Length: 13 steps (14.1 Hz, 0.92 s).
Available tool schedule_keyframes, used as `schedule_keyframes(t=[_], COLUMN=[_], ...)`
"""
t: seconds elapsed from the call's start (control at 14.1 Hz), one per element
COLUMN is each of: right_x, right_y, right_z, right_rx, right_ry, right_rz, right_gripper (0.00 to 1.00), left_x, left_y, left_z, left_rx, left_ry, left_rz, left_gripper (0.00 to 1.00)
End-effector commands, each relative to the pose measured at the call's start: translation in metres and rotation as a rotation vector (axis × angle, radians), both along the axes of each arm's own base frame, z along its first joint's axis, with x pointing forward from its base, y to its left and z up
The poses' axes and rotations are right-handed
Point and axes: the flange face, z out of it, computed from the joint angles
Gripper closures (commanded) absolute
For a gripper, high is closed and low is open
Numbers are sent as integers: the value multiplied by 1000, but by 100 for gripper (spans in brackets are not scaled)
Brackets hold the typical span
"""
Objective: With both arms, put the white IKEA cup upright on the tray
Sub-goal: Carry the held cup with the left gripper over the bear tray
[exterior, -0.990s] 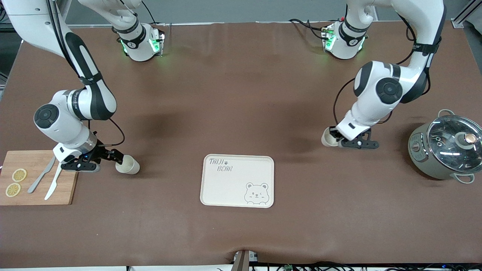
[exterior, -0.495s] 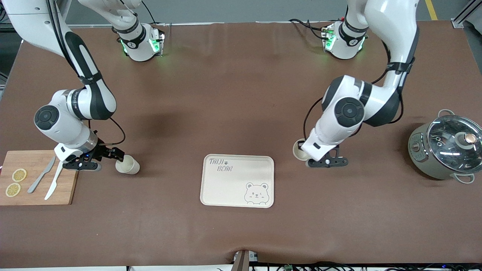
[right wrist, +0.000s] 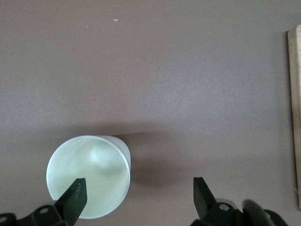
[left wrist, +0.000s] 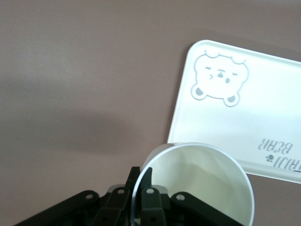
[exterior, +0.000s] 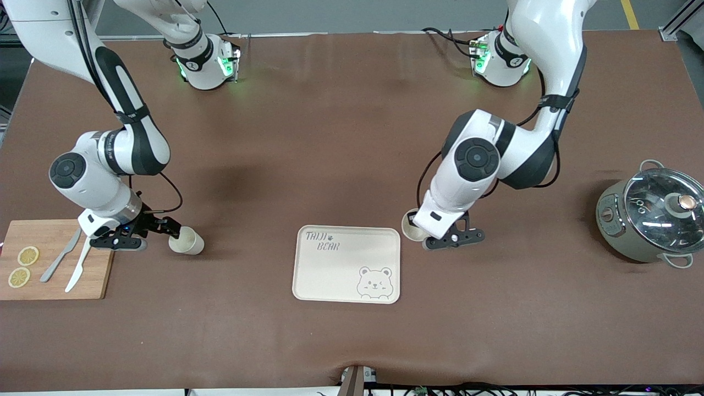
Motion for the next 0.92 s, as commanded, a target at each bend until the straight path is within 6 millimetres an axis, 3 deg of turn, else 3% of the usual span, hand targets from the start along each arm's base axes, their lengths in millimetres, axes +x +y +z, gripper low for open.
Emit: schedule_keyframes(t=[0.0,0.42,0.85], right_x=[-2,-1,-6], right_y=[-1,-1,2], right_z=[-10,-23,-37], right_rx=[7,9,10], right_ry=[-24,-49,-87], right_rz=[1,2,4], right_gripper=[0,0,0], left_x=[0,-13,-15], left_y=[-24,-75,-84], left_z=[-4,-46,-75], left_rx=[-15,-62,-42], left_ry=[-31,-99,-133], left_rz=[23,46,16], left_gripper=[100,100,100])
